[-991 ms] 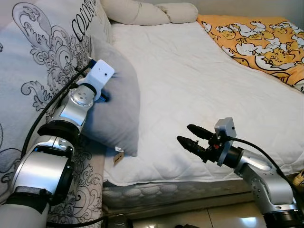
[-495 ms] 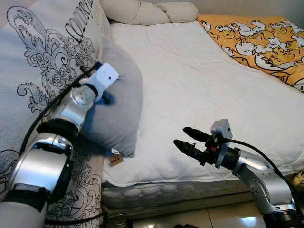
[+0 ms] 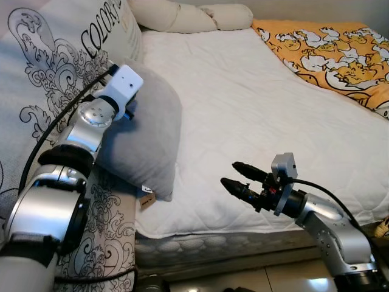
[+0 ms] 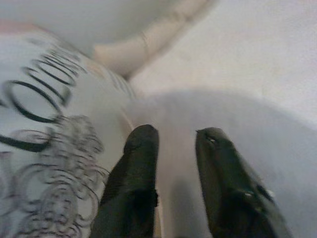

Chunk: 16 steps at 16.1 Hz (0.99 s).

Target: Clean up the room

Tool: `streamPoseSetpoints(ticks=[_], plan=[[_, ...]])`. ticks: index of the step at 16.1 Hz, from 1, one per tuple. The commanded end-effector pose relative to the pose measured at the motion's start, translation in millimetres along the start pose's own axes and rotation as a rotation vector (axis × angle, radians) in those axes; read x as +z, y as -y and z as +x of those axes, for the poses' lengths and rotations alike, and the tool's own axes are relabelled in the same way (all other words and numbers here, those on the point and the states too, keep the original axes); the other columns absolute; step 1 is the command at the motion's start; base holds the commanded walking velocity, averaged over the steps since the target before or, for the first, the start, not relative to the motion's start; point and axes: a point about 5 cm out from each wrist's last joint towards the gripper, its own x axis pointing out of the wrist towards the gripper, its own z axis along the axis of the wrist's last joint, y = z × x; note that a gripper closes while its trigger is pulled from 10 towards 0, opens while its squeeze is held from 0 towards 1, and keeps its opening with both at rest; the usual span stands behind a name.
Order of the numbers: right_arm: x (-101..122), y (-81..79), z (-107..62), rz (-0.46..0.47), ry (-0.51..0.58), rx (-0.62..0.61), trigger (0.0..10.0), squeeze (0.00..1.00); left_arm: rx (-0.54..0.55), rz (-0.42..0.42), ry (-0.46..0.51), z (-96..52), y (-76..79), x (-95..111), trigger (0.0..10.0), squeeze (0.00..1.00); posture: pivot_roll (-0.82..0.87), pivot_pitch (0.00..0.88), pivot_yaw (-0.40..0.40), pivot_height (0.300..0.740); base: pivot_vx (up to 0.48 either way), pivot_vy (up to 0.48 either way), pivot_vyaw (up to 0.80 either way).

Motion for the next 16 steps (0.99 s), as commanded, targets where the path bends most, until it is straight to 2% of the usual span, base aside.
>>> streamPoseSetpoints(ticks=[1,2,3,4,5,6,7,9,10,11,14,16], plan=[[3.5,1.8,-5.6,-0.003,0.048,-0.038,10.0,0.00,0.062,-0.169,0.115,-3.2,-3.6,10.6,10.0,1.00,0.03,0.000,-0.021,0.740,0.000,0.000,0.00],[2.5,1.8,-5.4,-0.004,0.053,-0.056,10.0,0.00,0.062,-0.272,0.120,-4.9,1.1,8.9,10.0,1.00,0.03,0.000,-0.020,0.740,0.000,0.000,0.00],[-0.9,1.9,-5.2,0.002,0.064,-0.109,10.0,0.00,0.058,-0.390,0.166,-13.4,14.0,5.4,10.0,1.00,0.03,0.000,-0.020,0.740,0.000,0.000,0.00],[-2.8,3.2,-4.6,0.008,0.074,-0.164,10.0,0.00,0.049,-0.433,0.176,-19.3,22.3,1.9,10.0,1.00,0.03,0.000,-0.021,0.740,0.000,0.000,0.00],[-5.9,5.7,-2.9,0.026,0.097,-0.277,10.0,0.00,0.053,-0.506,0.194,-32.3,37.1,-4.6,10.0,1.00,0.03,0.000,-0.024,0.740,0.000,0.000,0.00],[-8.1,8.6,0.4,0.048,0.119,-0.409,10.0,0.00,0.064,-0.579,0.167,-46.3,53.3,-13.7,10.0,1.00,0.03,0.000,-0.030,0.740,0.000,-0.345,0.00],[-11.7,12.0,1.8,0.078,0.118,-0.521,10.0,0.00,0.051,-0.615,0.140,-59.9,68.8,-18.9,10.0,1.00,0.03,0.000,-0.036,0.740,0.000,-0.435,0.00],[-15.9,15.6,0.3,0.080,0.105,-0.637,10.0,0.00,0.042,-0.605,0.087,-75.7,85.6,-30.2,10.0,1.00,0.03,0.000,-0.046,0.740,0.000,-0.437,0.00],[-16.2,16.0,-0.3,0.086,0.112,-0.658,10.0,0.00,0.041,-0.597,0.072,-79.8,88.6,-33.6,10.0,1.00,0.03,0.000,-0.050,0.740,0.000,-0.439,0.00],[-13.0,14.4,-0.6,0.070,0.130,-0.672,10.0,0.00,0.039,-0.579,0.030,-91.6,94.9,-42.1,10.0,1.00,0.03,0.000,-0.053,0.740,0.000,-0.439,0.00],[-11.1,13.6,-2.3,0.021,0.119,-0.713,10.0,0.00,0.076,-0.593,-0.035,-108.0,98.3,-51.8,10.0,1.00,0.02,0.000,-0.060,0.740,0.000,-0.436,0.00],[-11.8,15.1,-5.9,0.025,0.117,-0.741,10.0,0.00,0.101,-0.590,-0.057,-115.2,98.2,-54.0,10.0,1.00,0.02,0.000,-0.063,0.740,0.000,-0.435,0.58]])
